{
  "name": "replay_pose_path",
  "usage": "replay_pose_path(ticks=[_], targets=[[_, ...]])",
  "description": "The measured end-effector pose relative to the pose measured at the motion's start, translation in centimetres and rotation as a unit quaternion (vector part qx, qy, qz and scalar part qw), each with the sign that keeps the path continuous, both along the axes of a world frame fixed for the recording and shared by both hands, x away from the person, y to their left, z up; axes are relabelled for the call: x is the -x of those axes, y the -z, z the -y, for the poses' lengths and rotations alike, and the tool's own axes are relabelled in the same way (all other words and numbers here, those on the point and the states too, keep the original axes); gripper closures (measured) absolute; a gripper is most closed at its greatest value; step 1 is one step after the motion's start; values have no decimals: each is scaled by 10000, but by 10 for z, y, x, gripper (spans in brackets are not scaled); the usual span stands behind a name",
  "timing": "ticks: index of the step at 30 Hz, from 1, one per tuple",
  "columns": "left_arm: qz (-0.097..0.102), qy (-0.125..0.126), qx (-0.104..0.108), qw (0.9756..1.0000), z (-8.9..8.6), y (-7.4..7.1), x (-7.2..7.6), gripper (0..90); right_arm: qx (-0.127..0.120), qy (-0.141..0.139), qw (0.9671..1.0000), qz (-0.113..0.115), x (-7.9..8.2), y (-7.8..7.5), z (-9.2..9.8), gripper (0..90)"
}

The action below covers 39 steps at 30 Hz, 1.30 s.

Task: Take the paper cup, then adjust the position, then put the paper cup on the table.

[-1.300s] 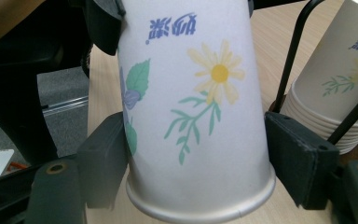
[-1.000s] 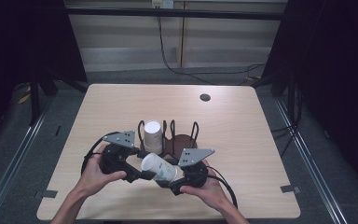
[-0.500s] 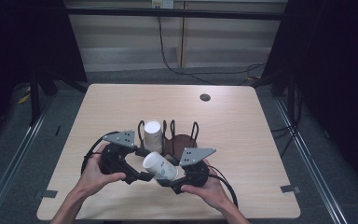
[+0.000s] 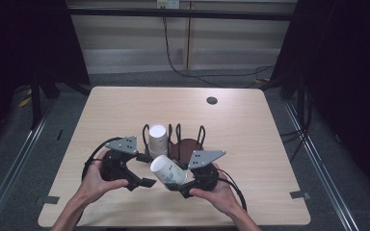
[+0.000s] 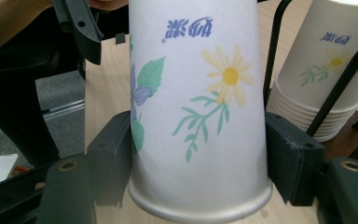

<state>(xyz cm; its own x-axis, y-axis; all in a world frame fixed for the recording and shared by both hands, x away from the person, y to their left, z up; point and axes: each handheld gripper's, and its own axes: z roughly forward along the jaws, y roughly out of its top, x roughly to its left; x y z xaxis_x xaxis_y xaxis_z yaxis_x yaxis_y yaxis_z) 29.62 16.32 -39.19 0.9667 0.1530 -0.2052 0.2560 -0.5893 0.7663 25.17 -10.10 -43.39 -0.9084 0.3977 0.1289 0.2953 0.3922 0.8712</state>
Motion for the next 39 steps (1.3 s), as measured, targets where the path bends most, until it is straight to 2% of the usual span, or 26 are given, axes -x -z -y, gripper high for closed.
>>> replay_pose_path(ticks=[10, 18, 22, 27, 30, 33, 36, 39], targets=[[94, 92, -258, 9996, 2, 5, -1, 165, 200, -17, 9997, -136, -2, -2, 4, 315], [162, 61, -296, 9994, 2, 5, 2, 166, 375, -51, 9991, -214, -2, -3, 7, 315], [167, 104, -375, 9991, 4, 7, 3, 165, 568, -99, 9980, -250, -3, -5, 8, 315], [138, 123, -408, 9990, 5, 8, 3, 166, 853, -186, 9957, -297, -3, -6, 8, 316], [165, 173, -470, 9986, 7, 8, 4, 175, 915, -210, 9950, -335, -3, -5, 7, 315], [229, 182, -482, 9984, 7, 6, 6, 175, 1073, -290, 9931, -384, -4, -4, 6, 316], [182, 205, -518, 9983, 9, 8, 6, 175, 1199, -357, 9912, -440, -5, -3, 3, 316], [217, 182, -588, 9979, 10, 8, 7, 175, 1338, -427, 9889, -480, -4, -2, 0, 317]])
